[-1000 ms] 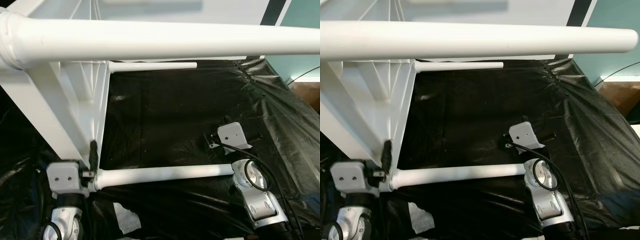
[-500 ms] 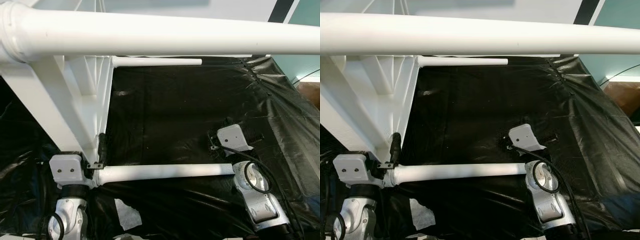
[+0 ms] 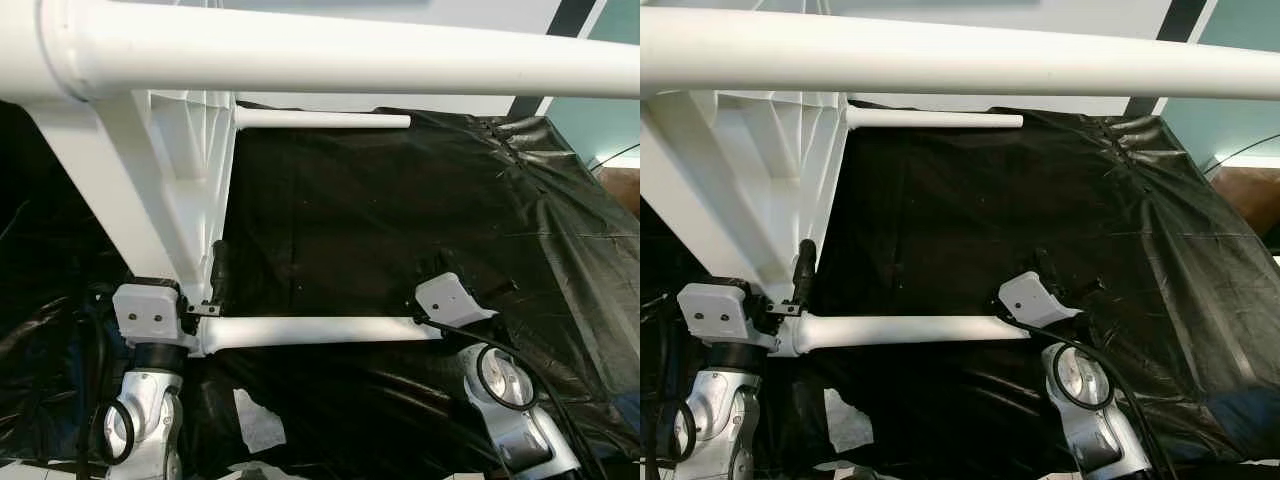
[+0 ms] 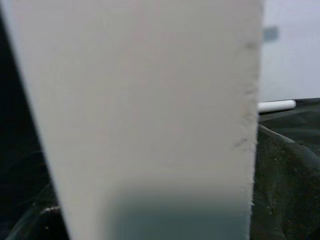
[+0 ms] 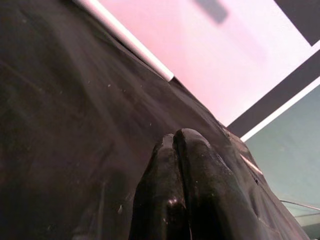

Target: Building children table

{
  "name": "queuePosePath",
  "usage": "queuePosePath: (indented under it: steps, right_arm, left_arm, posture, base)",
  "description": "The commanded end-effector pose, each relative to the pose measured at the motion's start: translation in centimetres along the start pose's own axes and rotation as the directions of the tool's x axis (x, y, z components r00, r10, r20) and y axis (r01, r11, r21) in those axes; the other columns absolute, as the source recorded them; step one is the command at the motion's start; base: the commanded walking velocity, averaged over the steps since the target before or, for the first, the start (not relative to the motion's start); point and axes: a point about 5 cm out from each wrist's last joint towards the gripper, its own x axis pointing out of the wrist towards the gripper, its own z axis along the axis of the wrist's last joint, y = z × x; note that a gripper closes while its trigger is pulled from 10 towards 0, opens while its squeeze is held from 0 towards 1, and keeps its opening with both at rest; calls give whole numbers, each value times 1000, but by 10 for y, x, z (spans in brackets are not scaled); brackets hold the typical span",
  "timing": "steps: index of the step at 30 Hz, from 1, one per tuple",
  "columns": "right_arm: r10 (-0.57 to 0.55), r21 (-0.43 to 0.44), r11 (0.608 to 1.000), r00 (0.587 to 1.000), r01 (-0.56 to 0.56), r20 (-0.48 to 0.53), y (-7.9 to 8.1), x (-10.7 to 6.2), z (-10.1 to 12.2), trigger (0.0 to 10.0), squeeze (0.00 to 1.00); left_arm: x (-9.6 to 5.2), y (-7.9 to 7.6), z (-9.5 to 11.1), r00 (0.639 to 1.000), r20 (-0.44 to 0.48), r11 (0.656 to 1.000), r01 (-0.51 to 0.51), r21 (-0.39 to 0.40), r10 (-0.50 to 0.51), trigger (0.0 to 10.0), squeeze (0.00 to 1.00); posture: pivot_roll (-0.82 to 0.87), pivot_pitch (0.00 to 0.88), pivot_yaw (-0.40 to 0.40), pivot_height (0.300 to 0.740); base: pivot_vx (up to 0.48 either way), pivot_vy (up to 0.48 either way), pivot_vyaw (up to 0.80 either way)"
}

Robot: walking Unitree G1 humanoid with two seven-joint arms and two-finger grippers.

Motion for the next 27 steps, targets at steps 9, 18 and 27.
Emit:
queuePosePath:
  steps: [9,18,27]
  right_arm:
    - [-35,-28,999,999,34,-17,-7,-5,-2,10000,0]
    - [-29,25,999,998,31,-54,-8,-12,-8,10000,0]
    - [27,749,634,963,192,-269,-18,-9,-25,10000,0]
  left_arm:
    - [-30,-5,-17,972,-95,975,208,-79,-215,10000,0]
    - [-35,-14,-11,968,-51,968,244,-57,-247,10000,0]
    - [-39,-11,-4,992,-53,981,108,-161,-118,10000,0]
  posture:
    - [48,70,-22,740]
    - [73,61,-38,740]
    - [86,46,-46,740]
  base:
    - [0,0,0]
    - [0,0,0]
    - [0,0,0]
